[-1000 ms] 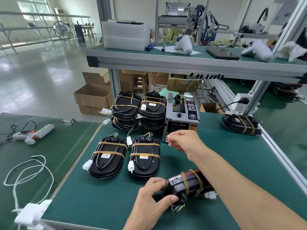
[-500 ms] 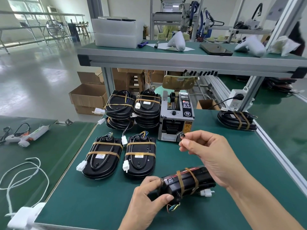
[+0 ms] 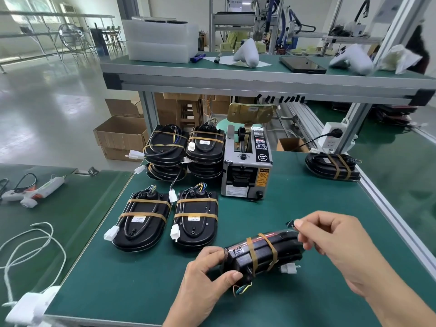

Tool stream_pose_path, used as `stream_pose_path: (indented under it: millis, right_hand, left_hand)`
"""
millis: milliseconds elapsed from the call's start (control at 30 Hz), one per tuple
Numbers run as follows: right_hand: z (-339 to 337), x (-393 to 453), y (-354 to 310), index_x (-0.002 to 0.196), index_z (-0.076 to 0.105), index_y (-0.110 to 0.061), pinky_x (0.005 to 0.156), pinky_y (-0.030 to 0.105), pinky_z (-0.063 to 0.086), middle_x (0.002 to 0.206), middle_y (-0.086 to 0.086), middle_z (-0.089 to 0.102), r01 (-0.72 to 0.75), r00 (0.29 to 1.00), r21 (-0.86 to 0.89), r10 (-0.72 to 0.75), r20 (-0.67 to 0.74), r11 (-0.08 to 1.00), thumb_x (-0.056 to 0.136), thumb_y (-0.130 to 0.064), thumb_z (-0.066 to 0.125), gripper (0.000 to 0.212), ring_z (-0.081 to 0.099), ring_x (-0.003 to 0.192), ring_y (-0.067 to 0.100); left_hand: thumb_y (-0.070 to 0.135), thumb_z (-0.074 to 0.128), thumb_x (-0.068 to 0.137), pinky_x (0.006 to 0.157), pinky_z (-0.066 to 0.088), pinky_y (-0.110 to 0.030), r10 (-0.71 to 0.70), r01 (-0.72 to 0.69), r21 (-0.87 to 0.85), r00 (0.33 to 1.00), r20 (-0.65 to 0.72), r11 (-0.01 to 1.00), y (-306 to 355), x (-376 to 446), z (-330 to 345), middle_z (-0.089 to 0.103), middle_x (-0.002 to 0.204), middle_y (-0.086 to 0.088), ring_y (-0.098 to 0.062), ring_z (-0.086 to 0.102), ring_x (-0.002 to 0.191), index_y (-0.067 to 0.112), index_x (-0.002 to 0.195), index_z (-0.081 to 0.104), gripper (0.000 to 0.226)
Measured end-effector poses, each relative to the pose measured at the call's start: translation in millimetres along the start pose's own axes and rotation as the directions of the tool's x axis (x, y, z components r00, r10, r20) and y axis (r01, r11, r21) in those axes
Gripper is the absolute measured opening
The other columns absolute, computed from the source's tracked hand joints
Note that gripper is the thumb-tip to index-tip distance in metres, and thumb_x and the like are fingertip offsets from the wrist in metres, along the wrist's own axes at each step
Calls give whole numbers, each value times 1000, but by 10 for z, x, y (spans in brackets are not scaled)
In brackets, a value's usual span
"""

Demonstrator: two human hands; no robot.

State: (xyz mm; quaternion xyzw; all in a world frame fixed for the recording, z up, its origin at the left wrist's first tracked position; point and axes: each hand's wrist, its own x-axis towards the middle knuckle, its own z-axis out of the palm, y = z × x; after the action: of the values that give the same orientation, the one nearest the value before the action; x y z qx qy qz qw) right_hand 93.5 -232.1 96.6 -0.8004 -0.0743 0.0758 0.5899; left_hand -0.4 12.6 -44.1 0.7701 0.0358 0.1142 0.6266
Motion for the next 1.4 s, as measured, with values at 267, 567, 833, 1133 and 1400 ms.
stream_pose_path:
  millis: [267,567,833,1133,1400]
  right_hand:
    - [66,0,158,60,70,-18,52,9,42,59,1,68,-30,999,-140,31,5,990,90,-18,75,30,57,51,9]
    - [157,-27,138,62,70,-24,61,27,45,58,-2,67,-40,998,-285,27,-49,958,88,-24,75,26,55,52,8]
    - [188,-23,140,64,70,-29,56,26,43,56,-7,64,-54,995,-353,21,-97,934,85,-28,75,22,51,51,3]
    - [192,31,224,66,70,-29,55,25,41,53,-11,59,-86,993,-366,48,-112,926,83,-33,75,18,48,51,0]
    - [217,83,301,78,66,-37,58,30,40,54,-11,53,-21,993,-274,-13,-119,961,84,-29,79,16,44,51,5]
  left_hand:
    - [71,82,77,104,54,-34,8,-8,4,1000,-6,1000,-15,-3,4,70,121,5,-19,70,117,43,117,79,48]
    - [70,82,78,104,53,-33,16,-16,14,1000,-5,1000,-12,-5,5,70,120,5,-19,70,116,43,116,80,46]
    - [70,81,78,105,53,-33,19,-19,20,1000,-7,1000,-22,-5,2,70,120,5,-19,70,114,40,115,80,47]
    - [70,82,78,104,55,-43,18,-18,16,1000,-11,1000,-21,-2,3,70,121,5,-20,70,115,41,115,80,47]
    - [69,81,79,103,54,-33,26,-25,23,999,-24,999,5,-2,-2,70,120,5,-18,71,114,42,113,81,44]
